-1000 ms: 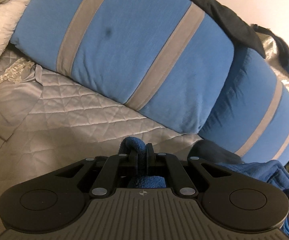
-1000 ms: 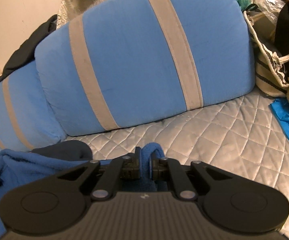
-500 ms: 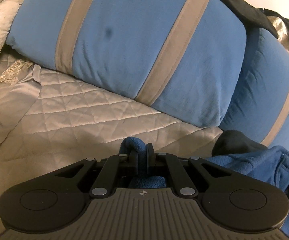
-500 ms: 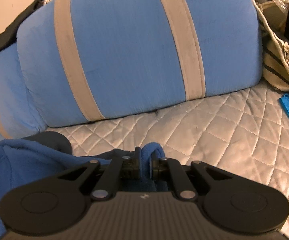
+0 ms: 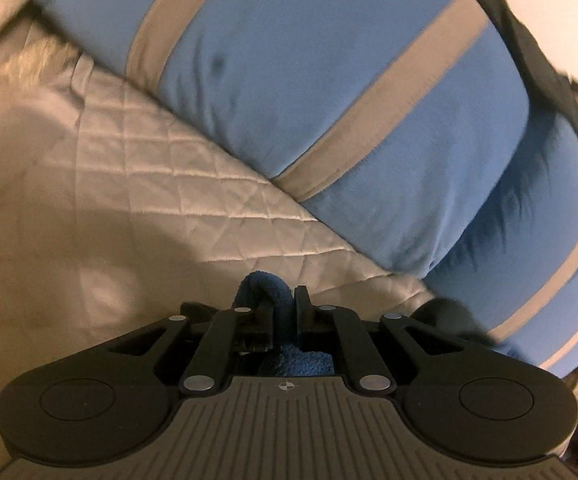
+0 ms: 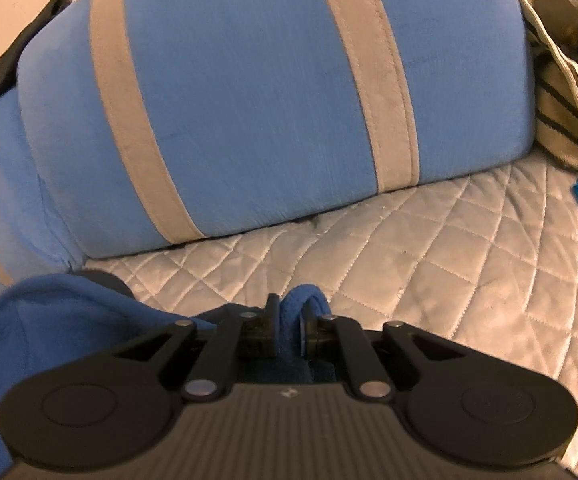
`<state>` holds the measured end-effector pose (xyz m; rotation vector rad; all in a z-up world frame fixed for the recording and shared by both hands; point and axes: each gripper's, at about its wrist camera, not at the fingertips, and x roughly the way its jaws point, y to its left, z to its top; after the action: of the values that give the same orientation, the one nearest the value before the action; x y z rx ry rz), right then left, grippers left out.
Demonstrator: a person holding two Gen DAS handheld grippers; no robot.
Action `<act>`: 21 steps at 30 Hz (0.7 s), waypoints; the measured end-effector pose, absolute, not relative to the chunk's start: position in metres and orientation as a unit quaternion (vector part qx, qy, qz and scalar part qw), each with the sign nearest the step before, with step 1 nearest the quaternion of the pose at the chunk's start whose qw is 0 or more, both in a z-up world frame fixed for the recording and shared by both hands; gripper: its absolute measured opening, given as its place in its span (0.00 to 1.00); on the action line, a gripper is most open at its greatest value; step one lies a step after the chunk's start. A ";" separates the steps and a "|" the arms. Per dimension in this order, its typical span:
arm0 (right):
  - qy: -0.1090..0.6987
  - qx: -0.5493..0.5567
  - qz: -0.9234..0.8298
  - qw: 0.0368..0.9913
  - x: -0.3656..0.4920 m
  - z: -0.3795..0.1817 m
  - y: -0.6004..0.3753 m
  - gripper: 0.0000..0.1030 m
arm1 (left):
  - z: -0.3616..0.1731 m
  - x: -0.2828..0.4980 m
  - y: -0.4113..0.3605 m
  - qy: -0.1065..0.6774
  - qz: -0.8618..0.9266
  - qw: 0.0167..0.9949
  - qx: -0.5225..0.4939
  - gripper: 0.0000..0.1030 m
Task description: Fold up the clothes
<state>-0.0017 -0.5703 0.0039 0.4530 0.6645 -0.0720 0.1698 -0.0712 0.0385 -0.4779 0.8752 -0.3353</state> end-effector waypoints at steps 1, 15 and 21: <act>0.320 0.225 -0.034 0.919 -0.002 0.005 -0.571 0.50 | 0.037 0.171 -0.068 0.421 -0.160 0.858 -0.246 0.11; 0.257 0.164 -0.010 0.952 -0.016 0.043 -0.554 1.00 | 0.085 0.161 -0.054 0.312 -0.170 0.887 -0.295 0.73; 0.266 0.121 0.000 0.956 -0.020 0.047 -0.542 1.00 | 0.098 0.145 -0.074 0.326 -0.161 0.920 -0.147 0.73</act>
<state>-0.0204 -0.5420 0.0472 0.2464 0.5409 0.0007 0.1451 -0.0741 0.0979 -0.3026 0.6699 -0.3304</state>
